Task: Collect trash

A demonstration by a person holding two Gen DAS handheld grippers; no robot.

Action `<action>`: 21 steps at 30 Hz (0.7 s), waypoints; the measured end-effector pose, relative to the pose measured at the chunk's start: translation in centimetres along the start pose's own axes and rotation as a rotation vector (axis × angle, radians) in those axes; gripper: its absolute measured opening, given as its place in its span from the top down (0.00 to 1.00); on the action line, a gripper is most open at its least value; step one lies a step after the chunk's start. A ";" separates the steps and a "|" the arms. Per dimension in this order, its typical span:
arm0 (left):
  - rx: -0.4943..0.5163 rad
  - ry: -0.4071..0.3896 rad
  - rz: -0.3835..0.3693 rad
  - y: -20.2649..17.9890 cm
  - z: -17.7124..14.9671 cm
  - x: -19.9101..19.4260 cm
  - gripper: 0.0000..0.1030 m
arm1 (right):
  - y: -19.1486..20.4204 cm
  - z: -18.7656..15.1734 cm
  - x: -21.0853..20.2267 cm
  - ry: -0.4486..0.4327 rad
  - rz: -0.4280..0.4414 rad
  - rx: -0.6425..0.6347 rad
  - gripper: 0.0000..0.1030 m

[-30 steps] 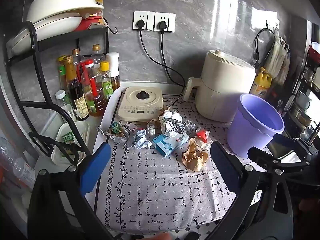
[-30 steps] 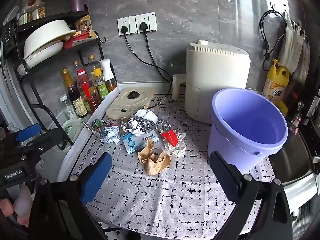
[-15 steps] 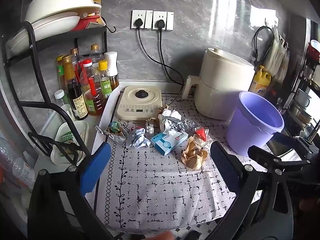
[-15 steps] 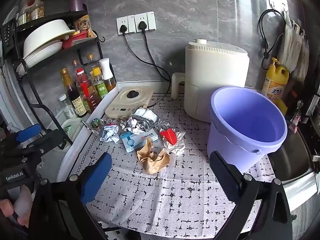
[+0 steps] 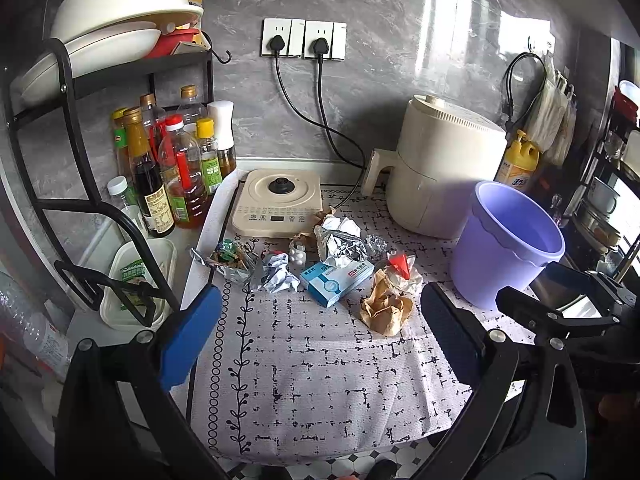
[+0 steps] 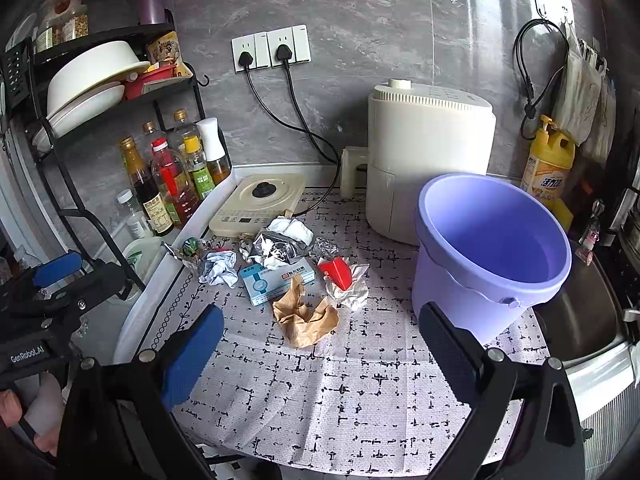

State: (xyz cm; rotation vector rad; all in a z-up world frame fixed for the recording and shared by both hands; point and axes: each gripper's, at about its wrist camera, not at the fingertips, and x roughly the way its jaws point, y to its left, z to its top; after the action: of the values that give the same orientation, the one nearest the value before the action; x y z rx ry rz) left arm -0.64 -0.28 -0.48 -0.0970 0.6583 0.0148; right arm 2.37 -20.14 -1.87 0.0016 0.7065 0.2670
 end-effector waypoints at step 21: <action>0.005 0.004 0.004 0.0 0.4 0.0 0.04 | -0.2 0.0 0.0 -0.003 0.000 0.002 0.07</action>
State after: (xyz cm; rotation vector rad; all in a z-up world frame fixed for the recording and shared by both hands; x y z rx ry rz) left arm -0.46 -0.23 -0.18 -0.0909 0.6622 0.0166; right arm 2.42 -20.36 -1.93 0.0036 0.7042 0.2661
